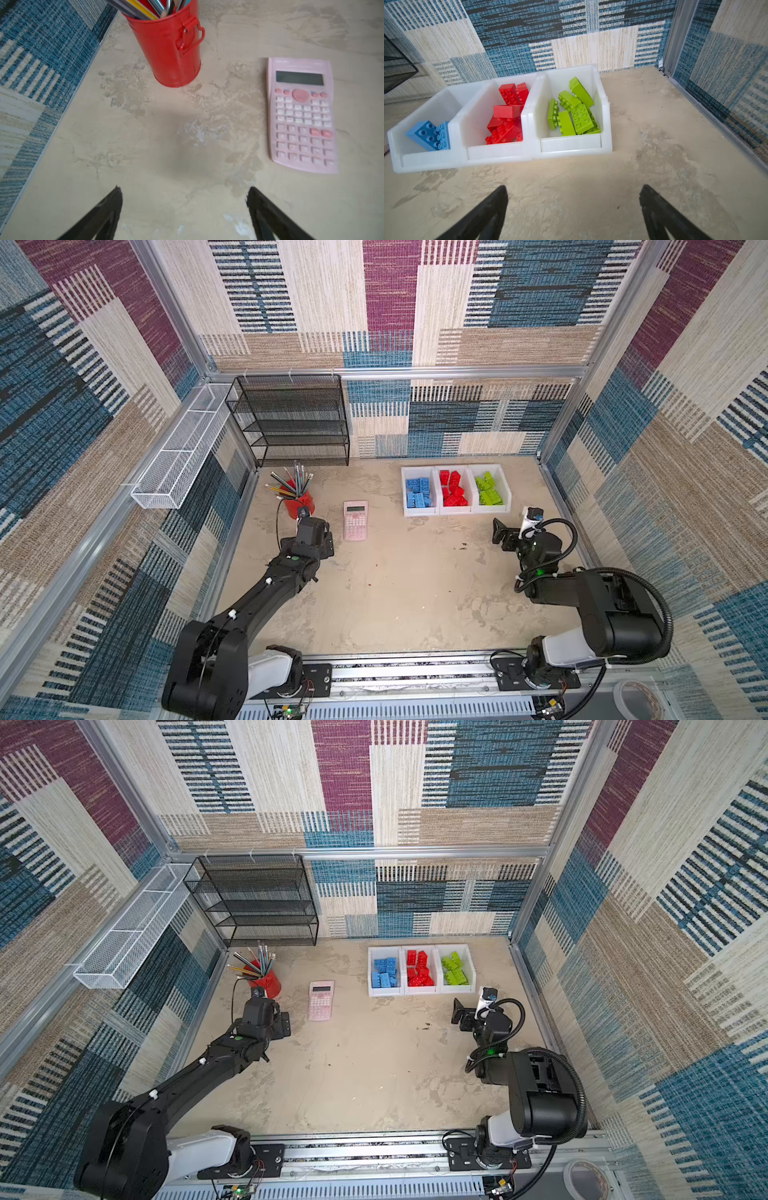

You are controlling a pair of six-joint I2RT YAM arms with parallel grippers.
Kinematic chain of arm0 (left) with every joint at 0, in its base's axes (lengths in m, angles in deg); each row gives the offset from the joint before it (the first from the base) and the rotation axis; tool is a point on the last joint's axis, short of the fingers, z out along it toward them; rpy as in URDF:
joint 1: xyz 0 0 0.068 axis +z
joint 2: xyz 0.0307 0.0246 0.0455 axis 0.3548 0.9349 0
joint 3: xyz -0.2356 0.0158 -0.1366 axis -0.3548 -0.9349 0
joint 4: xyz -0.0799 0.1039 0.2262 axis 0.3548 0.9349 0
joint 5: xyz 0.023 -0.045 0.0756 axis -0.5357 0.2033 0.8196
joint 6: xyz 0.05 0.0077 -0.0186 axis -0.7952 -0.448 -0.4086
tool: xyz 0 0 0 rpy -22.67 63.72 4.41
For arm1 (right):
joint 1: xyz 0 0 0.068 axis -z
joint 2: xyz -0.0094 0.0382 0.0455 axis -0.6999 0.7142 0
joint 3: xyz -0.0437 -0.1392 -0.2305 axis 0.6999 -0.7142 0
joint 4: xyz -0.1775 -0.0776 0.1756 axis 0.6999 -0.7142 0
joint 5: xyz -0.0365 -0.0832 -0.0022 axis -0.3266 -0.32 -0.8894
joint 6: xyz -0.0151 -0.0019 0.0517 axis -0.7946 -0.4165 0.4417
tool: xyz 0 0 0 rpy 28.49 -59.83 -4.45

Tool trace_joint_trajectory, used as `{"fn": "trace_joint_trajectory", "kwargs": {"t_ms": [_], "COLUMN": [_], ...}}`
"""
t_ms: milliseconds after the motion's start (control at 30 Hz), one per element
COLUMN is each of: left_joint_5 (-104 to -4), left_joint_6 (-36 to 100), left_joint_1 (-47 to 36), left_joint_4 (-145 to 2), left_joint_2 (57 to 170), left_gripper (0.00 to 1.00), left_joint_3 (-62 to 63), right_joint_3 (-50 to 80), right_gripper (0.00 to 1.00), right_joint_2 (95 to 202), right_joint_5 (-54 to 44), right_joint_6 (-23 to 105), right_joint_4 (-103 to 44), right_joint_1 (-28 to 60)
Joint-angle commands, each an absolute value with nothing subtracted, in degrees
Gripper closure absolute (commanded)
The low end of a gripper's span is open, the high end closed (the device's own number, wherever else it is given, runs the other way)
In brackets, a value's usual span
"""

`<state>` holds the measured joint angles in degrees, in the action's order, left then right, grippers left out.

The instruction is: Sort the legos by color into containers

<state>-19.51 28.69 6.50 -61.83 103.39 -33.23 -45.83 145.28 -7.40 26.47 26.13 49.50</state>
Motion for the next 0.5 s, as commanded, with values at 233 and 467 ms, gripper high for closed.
{"fn": "trace_joint_trajectory", "kwargs": {"t_ms": [233,467], "left_joint_5": [-28.4,-34.4], "left_joint_6": [14.3,18.0], "left_joint_1": [12.5,14.3], "left_joint_4": [-78.8,-92.9], "left_joint_2": [109.4,111.7], "left_gripper": [0.06,0.06], "left_joint_3": [-35.8,-40.7], "right_joint_3": [-52.5,-52.6], "right_gripper": [0.0,0.0], "right_joint_2": [149.3,149.7], "right_joint_5": [-7.5,-16.9], "right_joint_6": [23.5,20.9], "right_joint_4": [51.3,51.8], "right_joint_1": [48.3,43.6]}}
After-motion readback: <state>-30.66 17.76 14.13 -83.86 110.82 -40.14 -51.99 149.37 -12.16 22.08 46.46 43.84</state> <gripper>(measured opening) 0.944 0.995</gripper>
